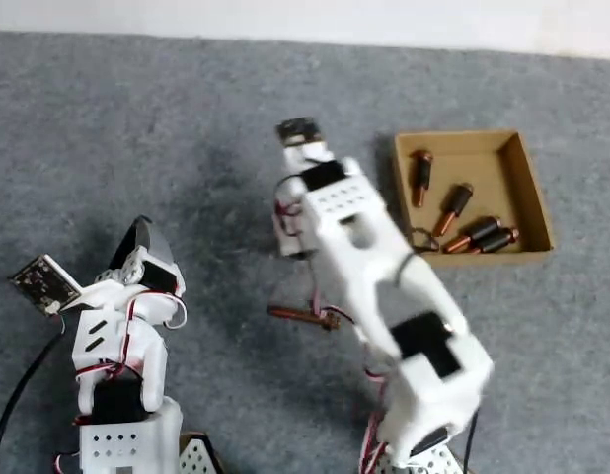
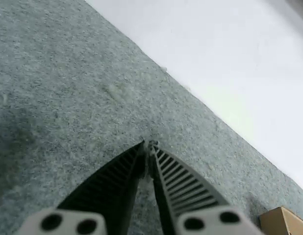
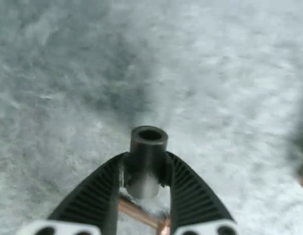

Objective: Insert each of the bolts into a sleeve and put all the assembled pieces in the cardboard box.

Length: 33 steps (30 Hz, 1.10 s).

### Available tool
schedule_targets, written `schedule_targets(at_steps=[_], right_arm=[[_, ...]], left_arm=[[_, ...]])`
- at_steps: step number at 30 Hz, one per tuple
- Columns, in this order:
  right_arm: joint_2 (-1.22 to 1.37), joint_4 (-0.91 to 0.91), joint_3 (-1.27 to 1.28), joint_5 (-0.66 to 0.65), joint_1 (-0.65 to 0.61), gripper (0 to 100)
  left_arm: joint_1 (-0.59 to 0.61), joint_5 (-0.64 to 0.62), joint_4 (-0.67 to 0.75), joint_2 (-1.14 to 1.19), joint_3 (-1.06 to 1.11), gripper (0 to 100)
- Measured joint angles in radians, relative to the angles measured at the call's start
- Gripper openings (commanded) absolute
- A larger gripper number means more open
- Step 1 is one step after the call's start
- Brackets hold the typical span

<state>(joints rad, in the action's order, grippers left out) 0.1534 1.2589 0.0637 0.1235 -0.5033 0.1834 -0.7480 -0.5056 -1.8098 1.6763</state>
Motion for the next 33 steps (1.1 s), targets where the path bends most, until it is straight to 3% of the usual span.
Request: schedule_targets(at_steps=[8, 17, 25, 33], right_arm=[[-0.47, -0.144, 0.348, -0.054, 0.11, 0.5], [-1.008, -0.434, 0.941, -0.14, 0.242, 0.5], [-1.525, -0.583, 1.436, -0.218, 0.315, 0.5], [-1.929, -0.588, 1.603, -0.224, 0.342, 0.5]], left_arm=[[0.0, 0.0, 0.0, 0.0, 0.0, 4], [-0.005, 0.006, 0.0, 0.0, 0.0, 4], [-0.046, 0.138, 0.0, 0.0, 0.0, 4], [-0.058, 0.396, 0.0, 0.0, 0.0, 3]])
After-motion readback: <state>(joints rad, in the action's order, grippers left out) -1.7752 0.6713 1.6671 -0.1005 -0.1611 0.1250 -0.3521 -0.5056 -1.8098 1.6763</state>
